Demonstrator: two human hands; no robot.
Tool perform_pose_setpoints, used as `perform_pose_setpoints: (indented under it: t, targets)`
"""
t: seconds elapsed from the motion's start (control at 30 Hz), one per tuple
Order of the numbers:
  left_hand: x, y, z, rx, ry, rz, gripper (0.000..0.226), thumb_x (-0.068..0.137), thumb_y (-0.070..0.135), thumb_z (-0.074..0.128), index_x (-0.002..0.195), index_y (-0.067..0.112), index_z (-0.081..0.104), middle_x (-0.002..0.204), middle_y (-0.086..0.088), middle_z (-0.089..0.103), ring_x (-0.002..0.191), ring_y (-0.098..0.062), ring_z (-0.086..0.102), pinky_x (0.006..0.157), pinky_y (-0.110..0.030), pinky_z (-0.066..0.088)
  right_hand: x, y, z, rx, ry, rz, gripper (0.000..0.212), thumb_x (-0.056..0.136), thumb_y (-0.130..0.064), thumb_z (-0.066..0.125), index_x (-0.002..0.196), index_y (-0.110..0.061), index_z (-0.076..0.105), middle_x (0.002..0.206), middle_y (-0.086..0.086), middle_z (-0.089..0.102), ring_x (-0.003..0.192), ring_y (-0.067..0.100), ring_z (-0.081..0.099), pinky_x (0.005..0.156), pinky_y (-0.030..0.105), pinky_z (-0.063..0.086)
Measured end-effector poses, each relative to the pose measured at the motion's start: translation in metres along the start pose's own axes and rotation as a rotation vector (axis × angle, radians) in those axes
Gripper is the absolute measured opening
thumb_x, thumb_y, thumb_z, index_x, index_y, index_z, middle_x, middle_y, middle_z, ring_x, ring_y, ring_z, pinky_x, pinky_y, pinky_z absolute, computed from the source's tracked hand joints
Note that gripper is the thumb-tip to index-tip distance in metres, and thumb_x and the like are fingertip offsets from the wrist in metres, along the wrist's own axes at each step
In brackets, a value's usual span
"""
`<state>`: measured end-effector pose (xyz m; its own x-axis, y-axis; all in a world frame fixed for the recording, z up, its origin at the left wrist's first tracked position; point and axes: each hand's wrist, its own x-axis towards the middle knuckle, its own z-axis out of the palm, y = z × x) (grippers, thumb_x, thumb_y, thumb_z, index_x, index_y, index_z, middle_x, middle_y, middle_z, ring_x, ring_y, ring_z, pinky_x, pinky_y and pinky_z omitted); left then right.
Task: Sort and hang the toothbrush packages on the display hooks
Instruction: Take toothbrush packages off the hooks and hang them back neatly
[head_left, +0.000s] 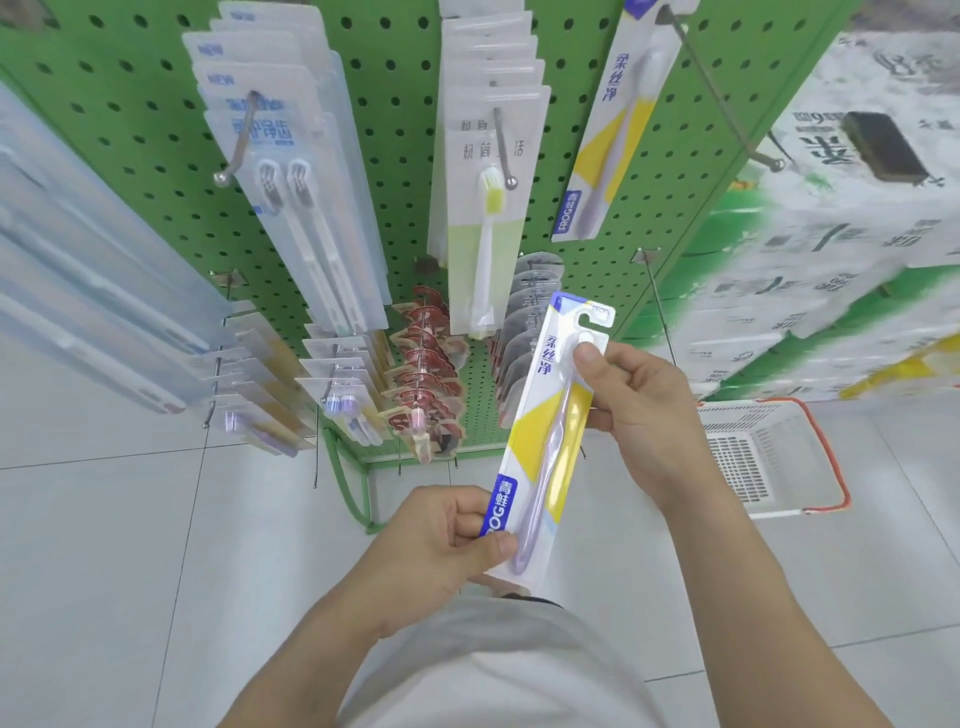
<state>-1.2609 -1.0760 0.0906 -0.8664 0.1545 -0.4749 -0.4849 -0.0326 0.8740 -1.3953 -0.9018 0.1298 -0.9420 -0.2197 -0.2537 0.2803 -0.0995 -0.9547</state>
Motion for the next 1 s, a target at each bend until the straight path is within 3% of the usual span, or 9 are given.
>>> perform_pose_setpoints:
  t: [0.2,0.4,0.5,0.6,0.67,0.77,0.87,1.0]
  targets:
    - [0.002,0.002,0.001,-0.054,0.024,0.032,0.021,0.096,-0.003,0.062,0.111,0.005,0.074,0.103,-0.018,0.076,0.092,-0.028,0.073,0.081,-0.037,0.061,-0.002,-0.001,-0.007,-0.155,-0.227,-0.021,0.036,0.078,-0.014,0.074,0.11,0.001,0.064,0.089,0.017,0.078,0.072,0.026,0.075,0.06,0.038,0.061]
    - [0.0,0.001,-0.002,-0.079,0.015,0.022,0.021,0.091,0.014,0.066,0.11,0.013,0.076,0.105,-0.011,0.077,0.099,-0.028,0.073,0.095,-0.046,0.056,-0.001,0.008,-0.009,-0.144,-0.198,0.021,0.04,0.077,-0.016,0.074,0.111,0.004,0.064,0.086,0.015,0.078,0.069,0.024,0.074,0.06,0.036,0.059]
    - [0.001,-0.002,-0.004,-0.052,0.042,-0.027,0.02,0.098,0.006,0.062,0.111,0.015,0.075,0.105,-0.01,0.077,0.104,-0.036,0.07,0.093,-0.051,0.057,-0.001,0.013,-0.008,-0.134,-0.207,0.043,0.034,0.081,-0.016,0.072,0.109,0.001,0.065,0.085,0.017,0.077,0.066,0.024,0.073,0.058,0.034,0.061]
    - [0.002,-0.001,-0.004,-0.028,0.102,-0.056,0.017,0.096,0.012,0.063,0.11,0.017,0.073,0.101,-0.006,0.077,0.092,-0.026,0.071,0.087,-0.044,0.06,-0.003,0.016,-0.006,-0.124,-0.198,0.057,0.029,0.085,-0.018,0.069,0.109,-0.003,0.067,0.082,0.019,0.076,0.063,0.023,0.07,0.058,0.033,0.06]
    - [0.003,0.001,-0.001,-0.014,0.183,-0.042,0.019,0.092,0.022,0.068,0.111,0.024,0.068,0.101,-0.001,0.076,0.084,-0.016,0.069,0.08,-0.032,0.056,-0.002,0.018,-0.005,-0.138,-0.179,0.058,0.024,0.09,-0.014,0.068,0.111,-0.001,0.067,0.082,0.021,0.075,0.063,0.025,0.069,0.057,0.034,0.06]
    - [0.003,0.004,0.006,0.022,0.38,0.111,0.031,0.091,0.019,0.074,0.116,0.032,0.061,0.113,0.011,0.068,0.099,-0.008,0.067,0.079,-0.017,0.052,-0.004,0.02,0.0,-0.15,-0.155,0.056,0.015,0.094,-0.004,0.065,0.109,-0.001,0.068,0.078,0.017,0.075,0.063,0.027,0.069,0.053,0.034,0.059]
    - [0.001,0.004,0.011,0.32,0.521,0.375,0.039,0.084,0.03,0.079,0.116,0.039,0.06,0.122,0.018,0.057,0.113,-0.003,0.056,0.089,-0.01,0.044,-0.009,0.021,0.011,-0.153,-0.145,0.048,0.01,0.095,-0.001,0.064,0.104,0.001,0.067,0.076,0.015,0.075,0.062,0.026,0.071,0.05,0.034,0.058]
    - [0.003,0.005,0.009,0.532,0.575,0.433,0.036,0.077,0.029,0.086,0.102,0.039,0.063,0.104,0.021,0.053,0.097,-0.003,0.054,0.08,-0.007,0.038,-0.016,0.027,0.027,-0.103,-0.082,0.013,0.011,0.093,-0.001,0.067,0.099,0.007,0.063,0.075,0.019,0.072,0.058,0.025,0.069,0.047,0.032,0.057]
